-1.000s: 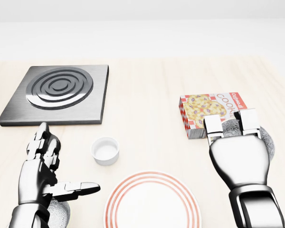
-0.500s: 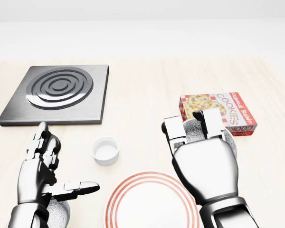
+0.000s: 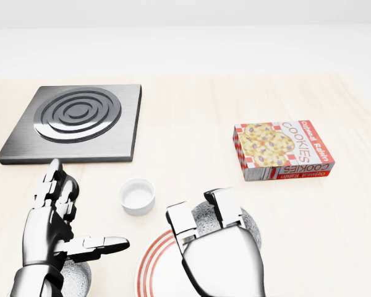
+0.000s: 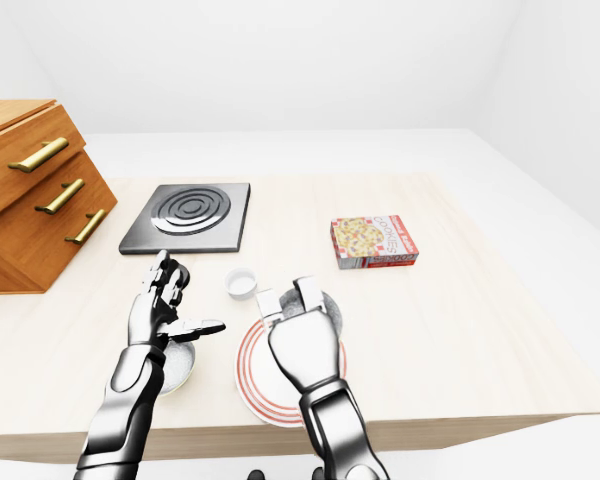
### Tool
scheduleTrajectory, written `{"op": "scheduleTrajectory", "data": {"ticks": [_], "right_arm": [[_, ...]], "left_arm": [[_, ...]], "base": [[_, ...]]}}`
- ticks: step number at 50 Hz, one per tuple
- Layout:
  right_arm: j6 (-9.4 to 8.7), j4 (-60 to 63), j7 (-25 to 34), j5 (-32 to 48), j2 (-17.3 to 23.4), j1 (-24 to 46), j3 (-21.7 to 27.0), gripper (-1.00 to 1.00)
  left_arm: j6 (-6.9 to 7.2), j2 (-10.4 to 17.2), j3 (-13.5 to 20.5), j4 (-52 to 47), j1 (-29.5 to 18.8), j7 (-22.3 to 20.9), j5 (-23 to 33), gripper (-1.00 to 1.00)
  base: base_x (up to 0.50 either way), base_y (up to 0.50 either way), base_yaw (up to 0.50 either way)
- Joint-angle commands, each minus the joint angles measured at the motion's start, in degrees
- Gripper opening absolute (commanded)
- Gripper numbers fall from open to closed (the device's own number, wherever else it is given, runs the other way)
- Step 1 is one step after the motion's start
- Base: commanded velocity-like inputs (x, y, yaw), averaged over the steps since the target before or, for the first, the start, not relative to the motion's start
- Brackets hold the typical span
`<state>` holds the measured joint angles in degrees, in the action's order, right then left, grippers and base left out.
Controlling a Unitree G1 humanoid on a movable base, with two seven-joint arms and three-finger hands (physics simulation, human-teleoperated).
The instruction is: Pick the akita bowl next to the plate and place it on the plate.
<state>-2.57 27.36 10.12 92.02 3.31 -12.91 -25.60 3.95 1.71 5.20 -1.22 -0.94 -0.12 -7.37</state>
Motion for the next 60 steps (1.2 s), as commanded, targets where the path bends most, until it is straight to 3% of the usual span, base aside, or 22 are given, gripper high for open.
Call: {"op": "scheduleTrajectory", "data": {"ticks": [1,8,9,13,15,17,20,23,30,34,38,46,50,52,55,57,58,60], "right_arm": [[-2.43,-4.07,-5.31,-2.99,2.14,-3.1,-6.62,-1.0],[-2.43,-8.27,-9.46,-3.54,2.89,-3.3,-9.28,-1.0],[-2.43,-9.09,-10.23,-3.55,3.01,-3.47,-9.81,-1.0],[-2.43,-11.54,-12.5,-3.93,3.26,-3.56,-11.32,-1.0],[-2.43,-11.91,-12.84,-4.18,3.28,-3.18,-11.4,-1.0],[-2.43,-12.08,-13.15,-4.49,3.25,-3.02,-11.44,-1.0],[-2.43,-13.82,-14.96,-4.55,3.28,-3.1,-11.85,-1.0],[-2.43,-14.94,-16.07,-4.94,3.31,-3.02,-11.94,-1.0],[-2.43,-18.22,-18.53,-5.88,3.11,-2.24,-10.63,-1.0],[-2.43,-19.61,-19.58,-5.95,2.8,-1.79,-9.81,-1.0],[-2.21,-21.92,-21.19,-6.15,2.52,-1.34,-8.91,-1.0],[-1.14,-24.25,-22.66,-6.26,2.13,-0.85,-7.61,-1.0],[-0.54,-26.07,-23.58,-6.34,1.78,-0.51,-7.06,-1.0],[-0.27,-26.95,-24.01,-6.36,1.66,-0.26,-6.75,-1.0],[0.14,-27.57,-24.36,-6.56,1.51,-0.02,-6.35,-1.0],[0.37,-28.47,-24.78,-6.53,1.33,0.15,-6.15,-1.0],[0.48,-28.76,-24.92,-6.43,1.28,0.18,-6.1,-1.0],[0.68,-29.16,-25.19,-6.49,1.17,0.32,-5.94,-1.0]], "left_arm": [[0.13,-0.02,0.07,-0.1,-0.02,-0.01,0.0,1.0],[-0.22,-0.04,0.04,0.12,0.09,-0.08,0.02,1.0],[0.41,-0.05,-0.04,-0.59,0.17,0.06,0.02,1.0],[-0.27,0.0,0.08,0.38,-0.1,-0.07,0.0,1.0],[0.64,-0.02,-0.02,-0.65,0.02,0.12,-0.02,1.0],[-0.22,-0.01,0.07,0.39,-0.14,-0.04,-0.01,1.0],[0.4,-0.04,-0.04,-0.39,0.02,0.1,-0.02,1.0],[-0.2,-0.03,0.03,0.39,-0.15,-0.01,0.01,1.0],[0.08,-0.04,-0.03,-0.05,0.04,0.02,-0.04,1.0],[-1.39,-0.02,0.1,1.64,-0.13,-0.25,-0.05,1.0],[-0.36,-0.08,-0.09,0.43,0.08,0.04,-0.05,1.0],[-0.64,-0.07,-0.05,0.9,-0.12,0.0,-0.06,1.0],[0.37,-0.1,-0.18,-0.33,0.08,0.21,-0.07,1.0],[-0.28,-0.09,-0.07,0.52,-0.07,0.07,-0.07,1.0],[0.27,-0.1,-0.16,-0.09,-0.04,0.19,-0.07,1.0],[-0.72,-0.04,0.0,1.15,-0.27,-0.01,-0.1,1.0],[0.5,-0.07,-0.16,-0.25,-0.14,0.27,-0.1,1.0],[-0.03,-0.07,-0.09,0.34,-0.13,0.13,-0.1,1.0]], "base": [[0.0,0.0,0.0],[0.0,0.0,0.0],[0.0,0.0,0.0],[0.0,0.0,0.0],[0.0,0.0,0.0],[0.0,0.0,0.0],[0.0,0.0,0.0],[0.0,0.0,0.0],[0.0,0.0,0.0],[0.0,0.0,0.0],[0.0,0.0,0.0],[0.0,0.0,0.0],[0.0,0.0,0.0],[0.0,0.0,0.0],[0.0,0.0,0.0],[0.0,0.0,0.0],[0.0,0.0,0.0],[0.0,0.0,0.0]]}}
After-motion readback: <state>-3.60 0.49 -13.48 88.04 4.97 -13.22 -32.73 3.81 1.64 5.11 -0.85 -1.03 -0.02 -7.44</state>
